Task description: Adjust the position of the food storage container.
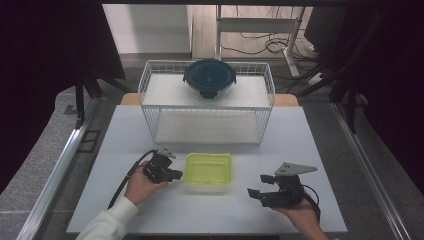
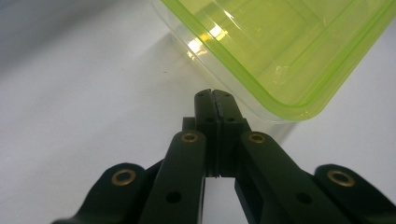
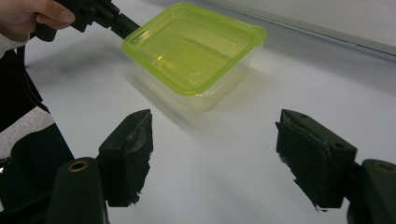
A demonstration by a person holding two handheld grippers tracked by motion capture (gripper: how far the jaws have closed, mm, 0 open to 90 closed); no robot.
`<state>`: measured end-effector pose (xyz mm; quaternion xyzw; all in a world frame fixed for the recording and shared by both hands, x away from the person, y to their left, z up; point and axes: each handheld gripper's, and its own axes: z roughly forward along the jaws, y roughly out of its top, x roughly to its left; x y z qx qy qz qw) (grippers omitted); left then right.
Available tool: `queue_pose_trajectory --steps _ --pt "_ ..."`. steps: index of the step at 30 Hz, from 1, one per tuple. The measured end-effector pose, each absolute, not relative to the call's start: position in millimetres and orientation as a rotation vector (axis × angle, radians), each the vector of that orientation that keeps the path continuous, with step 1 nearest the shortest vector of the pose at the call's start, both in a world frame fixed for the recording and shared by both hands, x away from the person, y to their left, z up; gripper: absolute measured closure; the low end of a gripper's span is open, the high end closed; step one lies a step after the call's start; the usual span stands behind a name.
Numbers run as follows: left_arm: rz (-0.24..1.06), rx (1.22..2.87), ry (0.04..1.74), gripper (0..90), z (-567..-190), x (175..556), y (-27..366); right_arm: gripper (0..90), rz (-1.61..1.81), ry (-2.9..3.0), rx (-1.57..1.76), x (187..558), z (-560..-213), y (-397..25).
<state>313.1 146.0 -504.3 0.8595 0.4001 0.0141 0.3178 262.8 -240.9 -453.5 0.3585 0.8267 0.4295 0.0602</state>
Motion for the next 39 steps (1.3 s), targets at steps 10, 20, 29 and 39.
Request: queue_pose_trajectory --steps 10,20,29,39 --pt "0.028 2.261 1.043 90.0 -504.2 312.3 142.4 27.1 1.298 2.498 1.089 264.2 -454.8 -241.8" --pt "0.096 2.138 1.127 90.0 -490.3 312.0 171.0 27.1 1.296 2.481 1.116 267.1 -455.2 -245.2" --pt "0.251 2.008 1.166 51.6 -472.2 291.6 174.6 27.1 1.288 2.461 1.155 276.5 -461.4 -247.3" --pt "0.156 1.934 1.203 26.2 -474.6 291.8 175.6 27.2 1.342 2.438 1.220 292.5 -465.8 -246.9"
